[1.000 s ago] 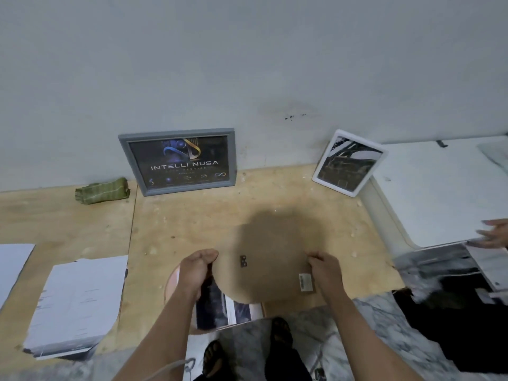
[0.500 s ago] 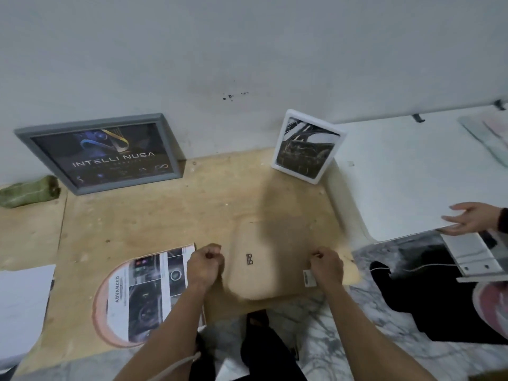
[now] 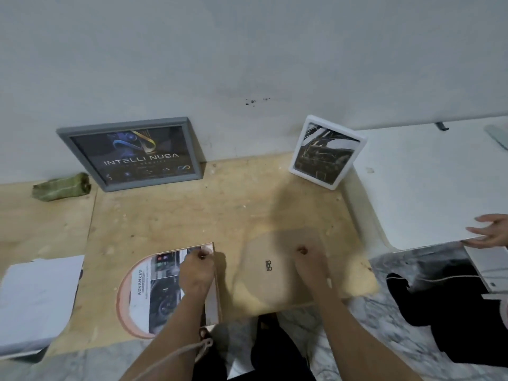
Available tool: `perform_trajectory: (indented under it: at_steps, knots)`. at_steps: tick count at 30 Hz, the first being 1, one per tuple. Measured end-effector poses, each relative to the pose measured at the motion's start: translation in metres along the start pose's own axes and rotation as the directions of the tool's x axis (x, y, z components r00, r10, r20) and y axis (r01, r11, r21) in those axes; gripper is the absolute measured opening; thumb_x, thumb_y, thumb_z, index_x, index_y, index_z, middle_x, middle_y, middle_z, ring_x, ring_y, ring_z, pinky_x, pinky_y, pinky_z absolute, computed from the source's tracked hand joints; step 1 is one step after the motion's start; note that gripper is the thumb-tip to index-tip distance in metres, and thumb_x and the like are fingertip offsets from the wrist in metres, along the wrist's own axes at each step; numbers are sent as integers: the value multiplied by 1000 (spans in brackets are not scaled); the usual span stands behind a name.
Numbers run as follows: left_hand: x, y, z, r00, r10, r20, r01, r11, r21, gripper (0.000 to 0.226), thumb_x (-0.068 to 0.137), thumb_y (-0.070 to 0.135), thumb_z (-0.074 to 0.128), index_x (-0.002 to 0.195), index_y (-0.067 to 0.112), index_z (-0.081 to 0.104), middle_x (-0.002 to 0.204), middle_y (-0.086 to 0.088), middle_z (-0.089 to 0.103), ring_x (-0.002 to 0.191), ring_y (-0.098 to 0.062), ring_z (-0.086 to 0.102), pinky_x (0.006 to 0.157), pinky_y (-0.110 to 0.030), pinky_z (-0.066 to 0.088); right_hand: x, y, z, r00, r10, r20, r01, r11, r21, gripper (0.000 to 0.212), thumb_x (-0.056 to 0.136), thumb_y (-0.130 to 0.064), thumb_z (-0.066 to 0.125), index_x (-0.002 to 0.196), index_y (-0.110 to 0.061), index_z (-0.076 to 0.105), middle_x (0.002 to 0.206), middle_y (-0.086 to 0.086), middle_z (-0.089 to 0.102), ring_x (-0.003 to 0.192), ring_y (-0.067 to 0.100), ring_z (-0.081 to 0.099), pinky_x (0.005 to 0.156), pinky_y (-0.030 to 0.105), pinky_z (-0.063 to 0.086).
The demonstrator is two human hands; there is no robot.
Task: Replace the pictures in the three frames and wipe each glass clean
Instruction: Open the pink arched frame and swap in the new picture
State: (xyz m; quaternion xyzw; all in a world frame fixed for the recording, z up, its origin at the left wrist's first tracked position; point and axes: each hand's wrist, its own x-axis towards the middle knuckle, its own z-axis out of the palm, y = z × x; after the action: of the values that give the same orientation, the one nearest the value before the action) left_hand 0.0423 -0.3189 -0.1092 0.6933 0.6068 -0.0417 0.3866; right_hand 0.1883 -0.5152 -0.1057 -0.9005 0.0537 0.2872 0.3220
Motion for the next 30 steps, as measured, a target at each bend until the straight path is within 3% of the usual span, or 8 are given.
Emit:
perform_trajectory:
  at_steps: [4,9,12,14,20,24,27,30]
  knots:
    - [12,-42,-54,996,-54,-67,56,998,29,21,87,21,53,91,16,74,94,-13,74,83,-32,65,78,-35,53,-50,-32,64,974,-96,207,90,995,35,20,93,-26,48,78,-16,57,83,5,59,81,19,56,73,28,42]
    - [18,-97,-109,985,-85,-153,101,990,97,27,94,27,55,110,9,69,109,-15,71,99,-36,65,75,-33,43,-95,-48,120,871,-256,420,334,935,-123,6,83,-12,55,81,-11,50,90,12,56,78,14,51,65,22,38]
    - [25,-123,-125,993,-72,-94,88,980,176,36,96,34,50,110,7,67,108,-14,70,98,-35,66,79,-36,49,-116,-48,146,900,-212,380,283,949,-139,24,80,-24,55,103,-24,51,110,-4,51,86,14,54,72,22,39]
    - [25,-133,-131,996,-76,-40,83,974,212,35,95,37,52,110,8,65,109,-12,70,99,-33,66,81,-35,51,-128,-48,161,909,-191,370,274,943,-188,33,85,-28,56,117,-23,49,115,-10,47,98,19,58,77,26,41]
    - [25,-129,-127,996,-85,-10,86,992,94,10,88,28,65,89,22,57,99,-4,67,82,-24,57,75,-31,48,-129,-49,162,937,-173,305,244,947,-211,21,80,-22,59,99,-16,52,103,4,60,88,22,58,77,33,49]
    - [31,-122,-133,995,-98,-12,98,995,-19,14,82,20,72,77,25,60,97,-7,71,83,-28,60,75,-28,45,-123,-52,157,932,-188,309,260,942,-213,28,86,-20,58,112,-15,50,108,2,53,91,20,51,74,29,40]
    - [33,-127,-135,996,-84,-32,83,996,-33,10,83,19,72,92,18,76,101,-9,74,94,-31,67,74,-26,43,-126,-51,158,925,-204,320,284,931,-227,32,88,-20,57,118,-14,50,120,7,54,93,18,46,76,28,37]
    - [24,-148,-133,991,-134,10,134,990,-45,6,84,19,71,83,25,73,102,-8,75,88,-29,63,75,-26,43,-133,-43,153,913,-175,368,292,911,-292,33,87,-20,56,119,-15,50,123,6,53,98,20,49,78,29,38]
